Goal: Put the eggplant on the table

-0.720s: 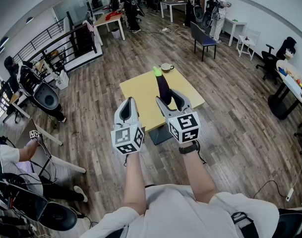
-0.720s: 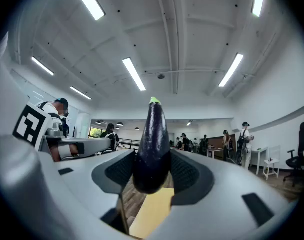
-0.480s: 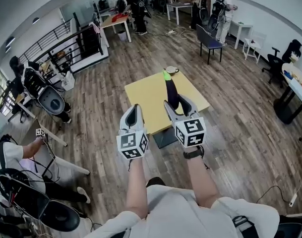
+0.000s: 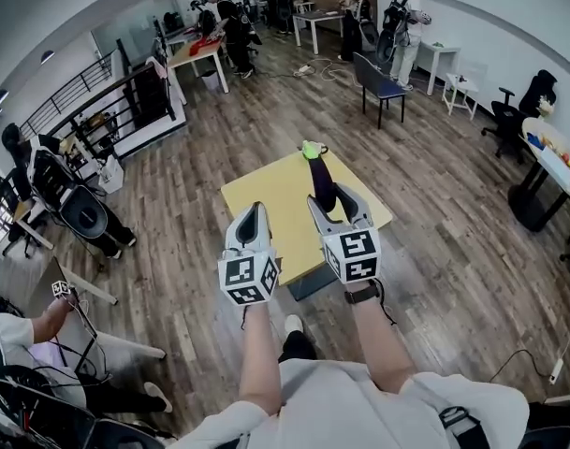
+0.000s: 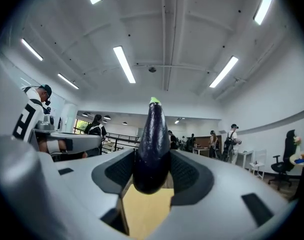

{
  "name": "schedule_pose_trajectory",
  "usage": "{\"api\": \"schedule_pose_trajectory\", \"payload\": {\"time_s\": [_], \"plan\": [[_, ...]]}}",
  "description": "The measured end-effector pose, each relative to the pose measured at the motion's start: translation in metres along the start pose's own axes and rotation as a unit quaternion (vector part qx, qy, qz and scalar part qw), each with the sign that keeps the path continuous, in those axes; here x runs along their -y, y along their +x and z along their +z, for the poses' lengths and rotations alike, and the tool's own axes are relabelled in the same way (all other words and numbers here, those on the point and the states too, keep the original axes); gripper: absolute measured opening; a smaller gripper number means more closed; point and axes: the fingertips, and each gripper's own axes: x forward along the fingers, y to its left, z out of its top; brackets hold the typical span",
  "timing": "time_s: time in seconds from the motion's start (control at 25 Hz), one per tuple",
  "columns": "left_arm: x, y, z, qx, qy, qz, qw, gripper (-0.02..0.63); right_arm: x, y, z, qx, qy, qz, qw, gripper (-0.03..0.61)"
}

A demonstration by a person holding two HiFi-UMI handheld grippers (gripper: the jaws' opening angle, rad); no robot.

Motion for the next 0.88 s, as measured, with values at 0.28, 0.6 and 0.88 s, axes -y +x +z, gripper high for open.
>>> {"api": "schedule_pose_trajectory", "payload": {"time_s": [0.28,0.6,0.88], "plan": [[-0.073,0.08,0.018,0.021,-0.007,0.006,0.9997,0.008,-0.01,0.102,0.022,0.036,-0.037,0.02,0.998,0.215],[-0.168,0.142,0.007,0.018,-0.01,0.023,0.9995,0.008,-0.009,0.218,0.004,0.007,-0.004,0.009,1.0,0.215],[-0.221,0.184,-0.009,0.022,-0.011,0.028,0.9993,0.008,-0.025,0.286,-0.017,-0.002,-0.018,0.03,0.999,0.215]]}}
